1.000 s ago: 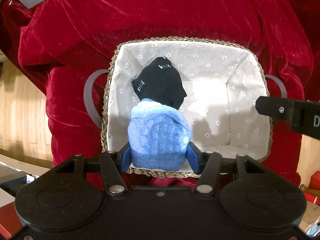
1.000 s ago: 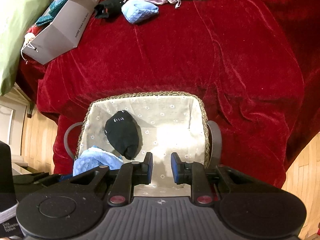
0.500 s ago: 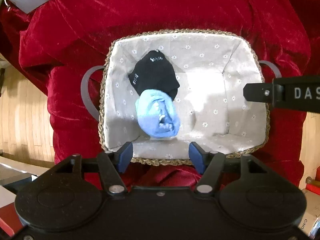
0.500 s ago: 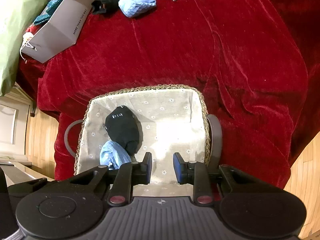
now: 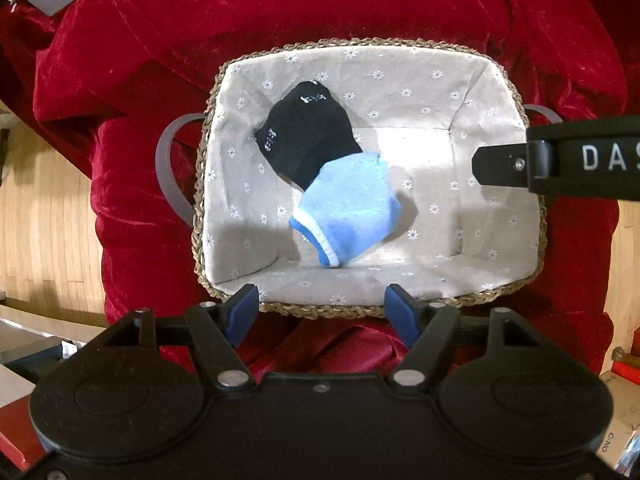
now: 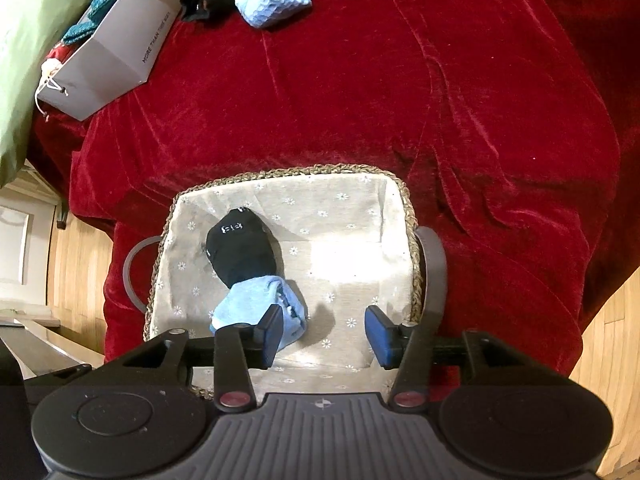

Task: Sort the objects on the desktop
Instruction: 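Withdraw both open tools from the basket back toward the sock pile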

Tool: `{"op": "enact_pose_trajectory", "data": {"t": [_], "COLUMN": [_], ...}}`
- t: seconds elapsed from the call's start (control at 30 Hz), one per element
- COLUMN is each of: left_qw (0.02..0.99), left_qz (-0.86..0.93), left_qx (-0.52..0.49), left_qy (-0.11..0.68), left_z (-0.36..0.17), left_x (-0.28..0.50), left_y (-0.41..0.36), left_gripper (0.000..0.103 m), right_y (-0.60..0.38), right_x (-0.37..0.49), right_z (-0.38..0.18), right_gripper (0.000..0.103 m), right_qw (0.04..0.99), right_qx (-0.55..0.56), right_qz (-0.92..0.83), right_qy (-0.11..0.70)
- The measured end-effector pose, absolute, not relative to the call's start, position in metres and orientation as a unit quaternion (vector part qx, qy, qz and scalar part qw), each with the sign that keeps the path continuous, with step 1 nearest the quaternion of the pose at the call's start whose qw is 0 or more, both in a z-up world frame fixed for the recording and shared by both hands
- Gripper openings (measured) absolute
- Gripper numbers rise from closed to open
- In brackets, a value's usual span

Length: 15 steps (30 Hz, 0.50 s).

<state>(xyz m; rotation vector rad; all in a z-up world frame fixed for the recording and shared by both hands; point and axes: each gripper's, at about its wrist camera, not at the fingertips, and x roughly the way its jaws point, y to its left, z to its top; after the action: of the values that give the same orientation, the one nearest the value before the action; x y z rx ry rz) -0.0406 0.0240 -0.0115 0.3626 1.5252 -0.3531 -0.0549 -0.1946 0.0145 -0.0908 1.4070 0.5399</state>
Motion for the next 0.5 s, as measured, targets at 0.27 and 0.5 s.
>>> {"op": "enact_pose_trajectory", "data": {"t": [0.27,0.5], "left_qw": [0.687,0.683], "left_qz": [-0.162,-0.174], "left_qx": [0.164,0.170], "left_qy": [0.689,0.689], "left_z": [-0.016,-0.017], "left_x": [-0.039,-0.037], "left_y": [0.028,0.030], "left_gripper": [0.071,0.072], "right_y": [-0.190,-0.186], "right_x": [-0.056,-0.058], "right_z": [0.006,0.001], "right_gripper": [0.050,0.050], "right_qw": [0.719,0.716], "right_qx": [-0.046,-0.059], "right_qz": [0.244,0.242], "right_qy": [0.649,0.652]}}
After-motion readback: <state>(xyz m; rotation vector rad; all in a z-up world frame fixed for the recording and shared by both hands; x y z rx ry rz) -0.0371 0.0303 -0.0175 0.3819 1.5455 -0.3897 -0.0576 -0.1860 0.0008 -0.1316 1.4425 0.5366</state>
